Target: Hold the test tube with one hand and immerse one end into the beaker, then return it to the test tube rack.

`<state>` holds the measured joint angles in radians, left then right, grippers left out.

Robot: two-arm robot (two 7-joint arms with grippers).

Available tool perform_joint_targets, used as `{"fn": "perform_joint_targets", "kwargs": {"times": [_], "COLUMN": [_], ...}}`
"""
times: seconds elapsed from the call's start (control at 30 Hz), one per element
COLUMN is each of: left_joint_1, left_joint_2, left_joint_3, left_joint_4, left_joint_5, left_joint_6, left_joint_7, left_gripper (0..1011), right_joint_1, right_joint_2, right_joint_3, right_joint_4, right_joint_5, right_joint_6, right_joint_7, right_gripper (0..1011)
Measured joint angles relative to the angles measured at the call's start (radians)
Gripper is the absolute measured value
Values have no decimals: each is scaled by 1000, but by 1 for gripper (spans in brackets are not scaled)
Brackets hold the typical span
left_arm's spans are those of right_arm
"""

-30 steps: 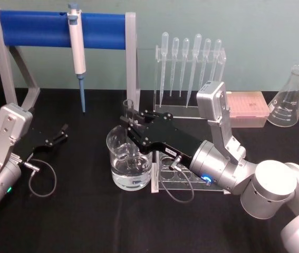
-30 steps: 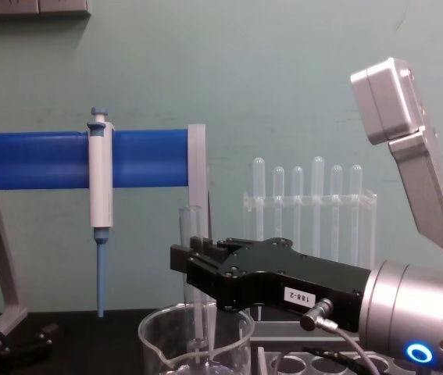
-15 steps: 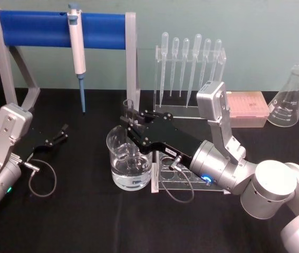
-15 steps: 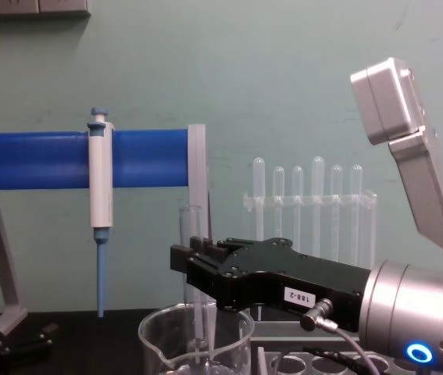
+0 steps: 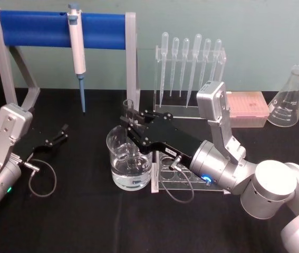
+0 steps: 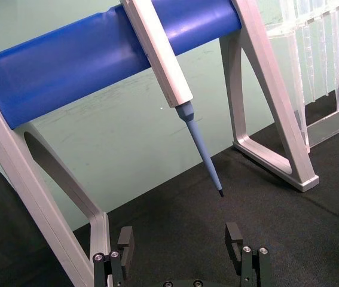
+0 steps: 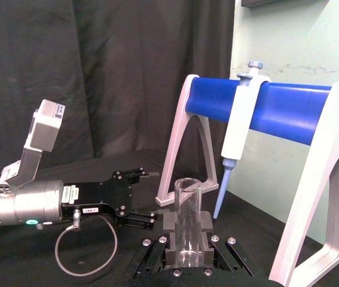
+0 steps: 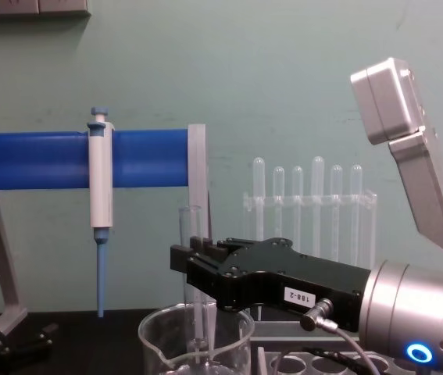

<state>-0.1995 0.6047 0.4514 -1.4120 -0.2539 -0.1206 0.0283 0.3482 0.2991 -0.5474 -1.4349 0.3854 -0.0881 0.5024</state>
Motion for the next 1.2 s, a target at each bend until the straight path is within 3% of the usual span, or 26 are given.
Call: {"fn": "perform_joint_targets", "kwargs": {"times": [1.2], "left_joint_1": [0], "left_joint_2": [0], "left_joint_3": [0], "left_joint_4": [0], "left_joint_5": [0], "left_joint_6": [0], "left_joint_7": [0], "left_gripper": [1000], "right_joint_1": [0], "right_joint_2": [0], "right_joint_3": [0], "right_joint_4": [0], "right_joint_5": [0], "right_joint_6": [0], "right_joint_7": [0], "right_gripper": [228]}}
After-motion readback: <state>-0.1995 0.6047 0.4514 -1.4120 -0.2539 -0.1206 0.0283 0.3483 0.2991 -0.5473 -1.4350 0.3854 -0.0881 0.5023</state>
